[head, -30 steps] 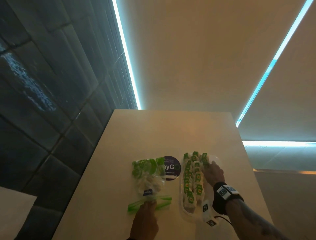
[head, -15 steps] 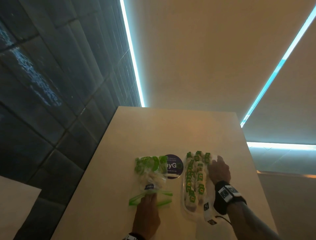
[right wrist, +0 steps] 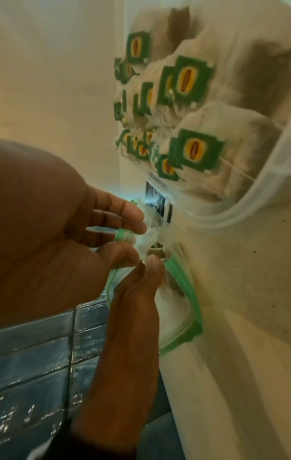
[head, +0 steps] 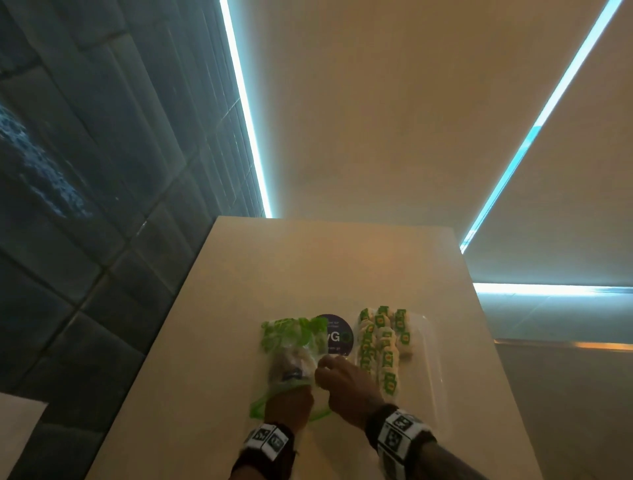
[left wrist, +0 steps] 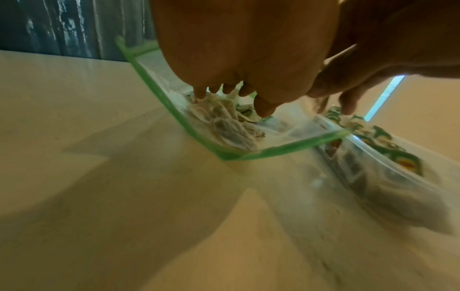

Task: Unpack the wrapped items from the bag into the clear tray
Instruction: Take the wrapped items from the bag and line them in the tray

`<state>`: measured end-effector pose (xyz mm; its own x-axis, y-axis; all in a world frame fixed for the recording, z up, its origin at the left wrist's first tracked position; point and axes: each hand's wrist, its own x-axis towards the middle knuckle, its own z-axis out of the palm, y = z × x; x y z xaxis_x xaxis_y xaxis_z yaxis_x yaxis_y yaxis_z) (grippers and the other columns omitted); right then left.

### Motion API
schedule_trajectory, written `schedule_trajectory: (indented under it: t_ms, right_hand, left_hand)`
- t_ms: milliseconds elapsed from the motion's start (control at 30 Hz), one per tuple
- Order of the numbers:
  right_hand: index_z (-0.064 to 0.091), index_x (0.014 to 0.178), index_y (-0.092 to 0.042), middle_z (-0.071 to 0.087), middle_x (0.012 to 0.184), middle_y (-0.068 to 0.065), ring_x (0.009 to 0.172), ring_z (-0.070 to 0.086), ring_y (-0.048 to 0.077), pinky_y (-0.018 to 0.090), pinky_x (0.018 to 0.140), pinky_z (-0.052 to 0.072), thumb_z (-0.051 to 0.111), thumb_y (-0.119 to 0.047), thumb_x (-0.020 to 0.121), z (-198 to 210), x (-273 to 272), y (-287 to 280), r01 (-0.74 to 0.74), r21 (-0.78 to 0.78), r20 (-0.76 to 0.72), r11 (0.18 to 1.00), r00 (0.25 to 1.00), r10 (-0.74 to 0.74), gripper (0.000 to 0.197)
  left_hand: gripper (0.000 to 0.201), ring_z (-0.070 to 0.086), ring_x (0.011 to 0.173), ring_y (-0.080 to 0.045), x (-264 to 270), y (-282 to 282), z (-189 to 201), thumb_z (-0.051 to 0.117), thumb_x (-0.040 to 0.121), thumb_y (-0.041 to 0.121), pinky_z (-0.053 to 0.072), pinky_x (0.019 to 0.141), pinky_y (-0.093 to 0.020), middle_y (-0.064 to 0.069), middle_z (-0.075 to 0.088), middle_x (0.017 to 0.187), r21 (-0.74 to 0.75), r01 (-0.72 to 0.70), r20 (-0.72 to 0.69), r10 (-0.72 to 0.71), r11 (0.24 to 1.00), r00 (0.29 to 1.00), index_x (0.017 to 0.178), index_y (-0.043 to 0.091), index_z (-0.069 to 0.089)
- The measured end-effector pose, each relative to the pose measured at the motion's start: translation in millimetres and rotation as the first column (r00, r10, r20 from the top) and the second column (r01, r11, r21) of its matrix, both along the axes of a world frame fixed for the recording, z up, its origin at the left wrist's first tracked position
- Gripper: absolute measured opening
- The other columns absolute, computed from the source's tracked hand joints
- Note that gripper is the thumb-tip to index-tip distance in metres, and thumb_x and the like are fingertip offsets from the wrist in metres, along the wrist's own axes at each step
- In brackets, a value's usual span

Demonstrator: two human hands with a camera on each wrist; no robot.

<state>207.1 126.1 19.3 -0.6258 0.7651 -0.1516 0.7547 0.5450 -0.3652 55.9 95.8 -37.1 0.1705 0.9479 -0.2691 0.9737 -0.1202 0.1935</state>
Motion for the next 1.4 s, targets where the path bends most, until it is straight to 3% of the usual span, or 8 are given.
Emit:
schedule_trajectory:
  t_ms: [100, 300, 600, 767, 900, 1033, 1167, 1400]
  right_hand:
    - [0.057, 0.091, -0.009, 0.056, 0.108, 0.009, 0.098, 0.049, 0.029, 0.04, 0.064, 0.041, 0.043, 0.001, 0.077, 2, 8, 1, -0.009, -0.026, 0.007, 1.0, 1.0, 0.009, 0.022]
    - [0.055, 0.087, -0.012, 0.055, 0.102, 0.006, 0.094, 0.047, 0.027, 0.046, 0.067, 0.046, 0.045, -0.004, 0.076, 7, 9, 1, 0.038, -0.081, 0.013, 0.996, 0.999, -0.037, 0.016]
    - [0.057, 0.091, -0.008, 0.061, 0.098, 0.009, 0.086, 0.06, 0.028, 0.035, 0.065, 0.046, 0.046, -0.001, 0.084, 10, -5, 7, 0.135, -0.115, 0.072, 0.984, 0.989, -0.128, 0.015]
    - [0.06, 0.099, -0.006, 0.064, 0.104, 0.013, 0.094, 0.063, 0.031, 0.035, 0.07, 0.048, 0.043, -0.003, 0.088, 12, -14, 10, 0.21, -0.111, 0.073, 0.971, 0.977, -0.202, 0.021]
    - [0.064, 0.102, -0.012, 0.069, 0.102, 0.008, 0.092, 0.067, 0.027, 0.034, 0.073, 0.054, 0.044, -0.004, 0.084, 3, -16, 16, 0.236, -0.101, -0.016, 0.967, 0.971, -0.238, 0.028]
    - [0.065, 0.096, -0.004, 0.067, 0.097, 0.012, 0.09, 0.065, 0.028, 0.034, 0.072, 0.052, 0.046, -0.005, 0.091, 6, -14, 9, 0.255, -0.098, -0.005, 0.962, 0.966, -0.257, 0.02]
    - [0.067, 0.087, -0.007, 0.068, 0.089, 0.007, 0.081, 0.064, 0.021, 0.03, 0.068, 0.048, 0.049, -0.017, 0.092, 3, -12, -1, 0.283, -0.115, -0.079, 0.952, 0.953, -0.293, 0.021]
    - [0.068, 0.086, -0.015, 0.064, 0.089, 0.002, 0.081, 0.062, 0.017, 0.03, 0.073, 0.053, 0.048, -0.029, 0.091, -8, -11, -10, 0.363, -0.167, -0.137, 0.917, 0.912, -0.386, 0.025]
  left_hand:
    - [0.045, 0.045, 0.133, -0.023, -5, 21, -12, 0.025, 0.105, 0.024, 0.03, 0.111, -0.032, -0.019, 0.048, 0.142, -0.191, -0.06, 0.044, 0.07, 0.98, 0.997, 0.134, 0.002, 0.052]
    - [0.056, 0.017, 0.147, -0.027, 3, 51, -2, 0.029, 0.105, 0.034, 0.017, 0.118, -0.032, -0.015, 0.01, 0.161, -0.547, -0.183, -0.031, 0.199, 0.817, 0.979, 0.153, 0.011, 0.011]
    - [0.062, 0.028, 0.142, -0.029, -11, 56, -7, 0.049, 0.098, 0.034, 0.026, 0.115, -0.031, -0.014, 0.028, 0.154, -0.519, -0.227, 0.091, 0.317, 0.824, 0.944, 0.149, 0.01, 0.025]
    - [0.058, 0.05, 0.126, -0.029, 1, 19, -3, 0.011, 0.099, 0.035, 0.037, 0.102, -0.037, -0.015, 0.052, 0.138, -0.311, -0.254, 0.212, 0.328, 0.916, 0.921, 0.135, 0.01, 0.048]
    - [0.032, 0.049, 0.128, -0.012, 5, 0, 4, 0.043, 0.1, 0.023, 0.033, 0.1, -0.015, 0.013, 0.051, 0.133, -0.13, -0.337, 0.353, 0.361, 0.932, 0.863, 0.127, 0.023, 0.06]
    - [0.017, 0.068, 0.098, -0.014, 0, -7, 2, 0.066, 0.082, 0.015, 0.048, 0.082, -0.018, 0.001, 0.073, 0.103, -0.011, -0.426, 0.475, 0.379, 0.905, 0.794, 0.095, 0.018, 0.076]
    - [0.011, 0.062, 0.074, -0.001, 2, -19, 28, 0.069, 0.077, 0.029, 0.041, 0.07, -0.007, 0.013, 0.066, 0.077, -0.041, -0.444, 0.58, 0.384, 0.895, 0.719, 0.078, 0.021, 0.077]
    - [0.015, 0.062, 0.102, -0.008, 1, -34, 54, 0.062, 0.086, 0.04, 0.042, 0.083, -0.016, 0.012, 0.07, 0.104, 0.082, -0.461, 0.47, 0.374, 0.883, 0.8, 0.089, 0.03, 0.073]
